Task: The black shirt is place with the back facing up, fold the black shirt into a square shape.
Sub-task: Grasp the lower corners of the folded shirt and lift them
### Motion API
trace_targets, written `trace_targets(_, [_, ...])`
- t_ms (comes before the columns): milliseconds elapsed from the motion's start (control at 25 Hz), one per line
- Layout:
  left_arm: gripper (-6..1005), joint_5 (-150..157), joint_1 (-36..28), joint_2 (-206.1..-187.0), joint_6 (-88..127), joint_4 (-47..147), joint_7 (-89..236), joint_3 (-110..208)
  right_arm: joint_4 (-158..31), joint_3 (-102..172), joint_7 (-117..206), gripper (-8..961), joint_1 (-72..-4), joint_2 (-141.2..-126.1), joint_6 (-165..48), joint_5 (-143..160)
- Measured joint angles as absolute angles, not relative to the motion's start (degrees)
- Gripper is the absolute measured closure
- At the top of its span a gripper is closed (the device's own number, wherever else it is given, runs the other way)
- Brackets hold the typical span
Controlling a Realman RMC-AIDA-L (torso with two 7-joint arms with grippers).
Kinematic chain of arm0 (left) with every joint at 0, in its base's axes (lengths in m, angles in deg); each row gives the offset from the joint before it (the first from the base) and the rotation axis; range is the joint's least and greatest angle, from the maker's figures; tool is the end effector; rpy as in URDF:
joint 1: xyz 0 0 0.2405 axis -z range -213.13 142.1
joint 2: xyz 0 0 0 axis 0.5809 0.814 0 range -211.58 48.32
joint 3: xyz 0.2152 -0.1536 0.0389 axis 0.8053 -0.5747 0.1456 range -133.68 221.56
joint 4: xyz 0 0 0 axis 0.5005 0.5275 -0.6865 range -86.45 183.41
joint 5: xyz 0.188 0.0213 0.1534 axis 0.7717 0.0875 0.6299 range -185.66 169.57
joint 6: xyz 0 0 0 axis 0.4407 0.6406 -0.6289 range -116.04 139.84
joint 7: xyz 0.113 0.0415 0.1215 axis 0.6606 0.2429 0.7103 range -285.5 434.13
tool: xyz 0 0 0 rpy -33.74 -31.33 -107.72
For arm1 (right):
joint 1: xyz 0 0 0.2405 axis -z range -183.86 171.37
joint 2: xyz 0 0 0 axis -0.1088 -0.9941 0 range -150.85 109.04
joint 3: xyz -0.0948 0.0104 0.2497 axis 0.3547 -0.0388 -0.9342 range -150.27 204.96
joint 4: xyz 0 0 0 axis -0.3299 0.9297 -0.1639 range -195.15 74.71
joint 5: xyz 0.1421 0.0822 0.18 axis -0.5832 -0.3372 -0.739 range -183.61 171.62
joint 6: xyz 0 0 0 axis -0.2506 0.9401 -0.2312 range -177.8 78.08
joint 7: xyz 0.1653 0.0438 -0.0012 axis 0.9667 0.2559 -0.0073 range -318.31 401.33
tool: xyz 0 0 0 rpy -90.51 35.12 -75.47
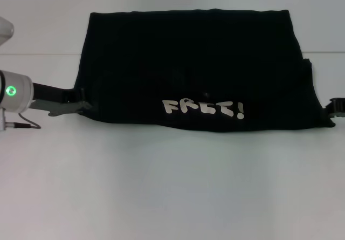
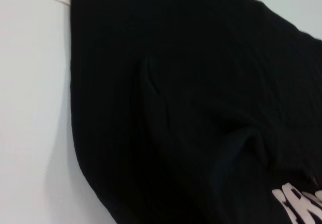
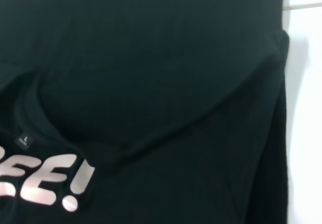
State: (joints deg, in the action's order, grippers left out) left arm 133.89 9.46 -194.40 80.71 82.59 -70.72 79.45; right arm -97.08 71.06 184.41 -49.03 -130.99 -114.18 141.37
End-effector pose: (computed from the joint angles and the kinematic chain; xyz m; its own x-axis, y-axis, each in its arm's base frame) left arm -0.3003 0.4685 0.0098 0.1706 0.8891 0.4247 0.9783 -0.1015 -0.1806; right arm 0.3329 0.4716 0.0395 0.3377 -0.8745 -0.3481 -0.8818 -0.1646 -0.4421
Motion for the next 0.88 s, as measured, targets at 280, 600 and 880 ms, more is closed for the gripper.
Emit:
trace_targets(280, [967, 135.96, 8.83, -193.36, 86.22, 86.21, -71.09, 79.38, -97.25, 70.24, 184.52, 931, -48.27, -128.5, -117.46, 141.4])
trace_targets(600, [967, 136.84, 9.1, -193.23, 92.3, 86.72, -69.42, 80.13, -97.35, 70.65, 184.53, 923, -48.71, -128.2, -122.04, 142.02])
trace_targets(880, [967, 141.09, 9.02, -193.33, 113.69, 91.19, -65.58, 80.59, -104.14, 70.52, 185.3, 916, -46.73, -127.75, -143.02, 148.64])
